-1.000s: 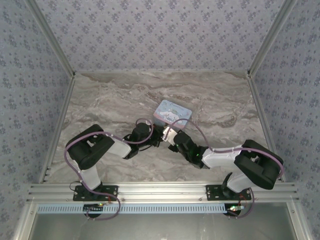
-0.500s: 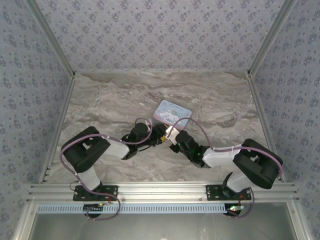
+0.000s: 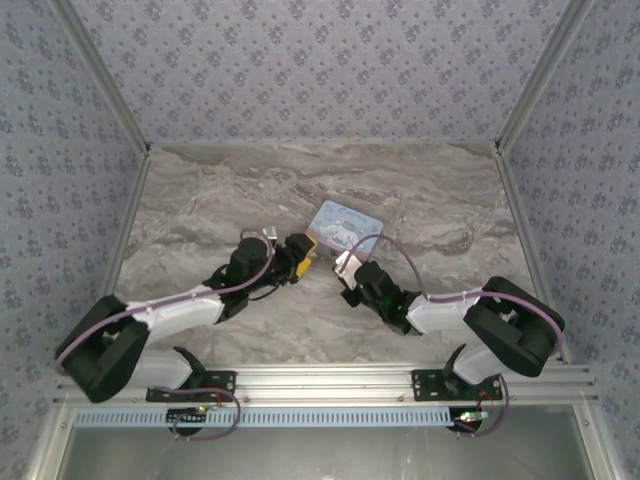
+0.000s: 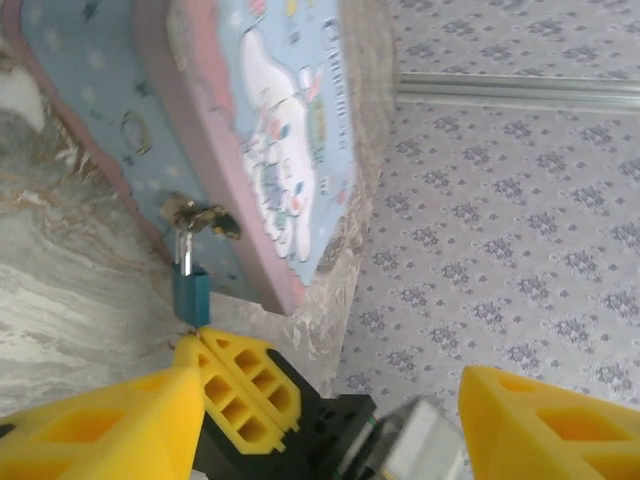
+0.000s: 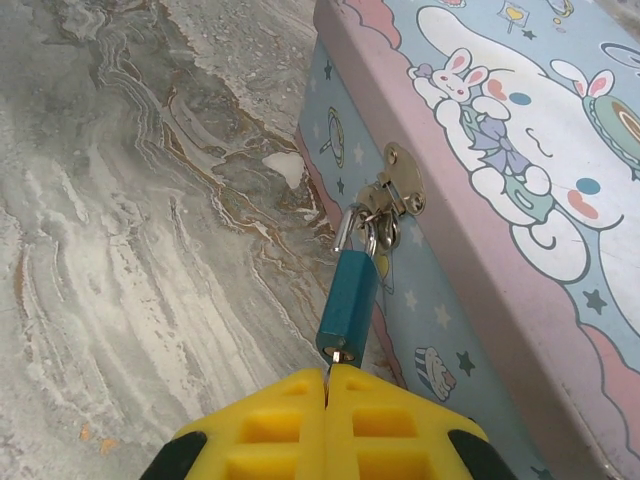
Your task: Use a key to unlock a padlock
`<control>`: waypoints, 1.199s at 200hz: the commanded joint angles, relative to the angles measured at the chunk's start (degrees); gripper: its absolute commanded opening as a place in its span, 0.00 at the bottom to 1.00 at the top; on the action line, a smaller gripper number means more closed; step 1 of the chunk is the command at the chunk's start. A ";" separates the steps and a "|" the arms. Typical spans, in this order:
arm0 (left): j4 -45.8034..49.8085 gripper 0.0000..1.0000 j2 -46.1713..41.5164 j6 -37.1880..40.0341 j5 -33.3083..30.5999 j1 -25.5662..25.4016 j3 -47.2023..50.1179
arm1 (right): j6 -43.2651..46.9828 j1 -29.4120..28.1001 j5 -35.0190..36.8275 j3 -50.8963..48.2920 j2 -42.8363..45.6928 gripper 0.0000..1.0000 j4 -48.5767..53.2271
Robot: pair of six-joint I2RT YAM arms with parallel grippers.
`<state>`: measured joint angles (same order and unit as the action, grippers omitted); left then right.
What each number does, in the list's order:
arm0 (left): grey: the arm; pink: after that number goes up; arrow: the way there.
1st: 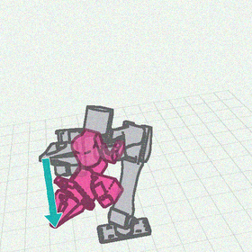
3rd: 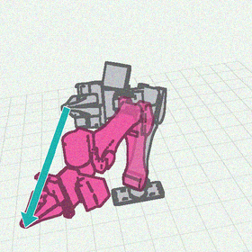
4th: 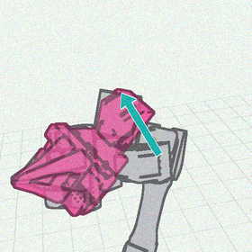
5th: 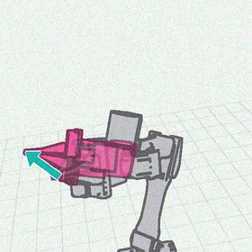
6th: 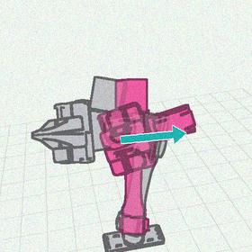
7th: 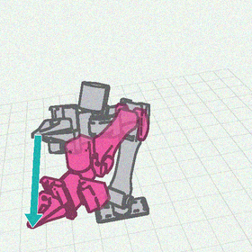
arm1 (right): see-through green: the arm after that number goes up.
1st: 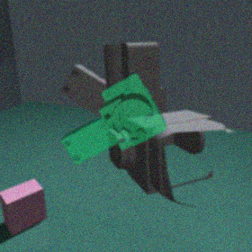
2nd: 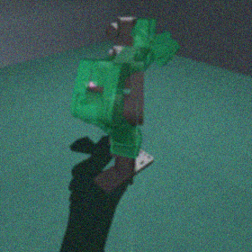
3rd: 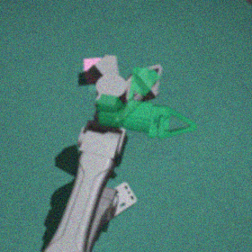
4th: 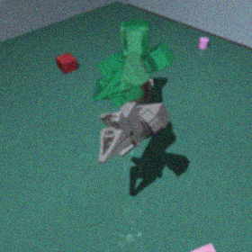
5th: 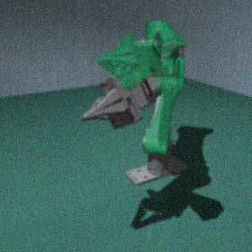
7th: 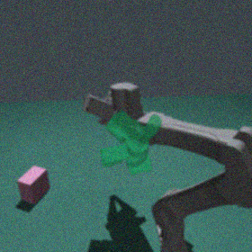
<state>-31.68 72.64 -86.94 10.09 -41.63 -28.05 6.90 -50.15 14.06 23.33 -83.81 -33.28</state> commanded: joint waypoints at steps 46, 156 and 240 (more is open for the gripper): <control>15.86 0.83 -10.89 20.74 -4.06 5.83 -10.94 | -2.89 0.51 -1.74 -0.38 -0.71 0.00 -0.01; 34.80 0.99 10.15 48.43 8.76 18.25 -26.06 | -8.18 5.25 -9.77 1.19 -0.43 0.00 3.05; 35.22 0.97 31.47 51.80 16.21 16.05 -38.60 | -16.41 7.35 -14.88 1.84 -0.70 0.00 4.27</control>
<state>2.00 101.32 -37.26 24.23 -24.93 -63.88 -4.95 -43.62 2.07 24.01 -83.81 -31.27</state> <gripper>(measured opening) 0.979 0.061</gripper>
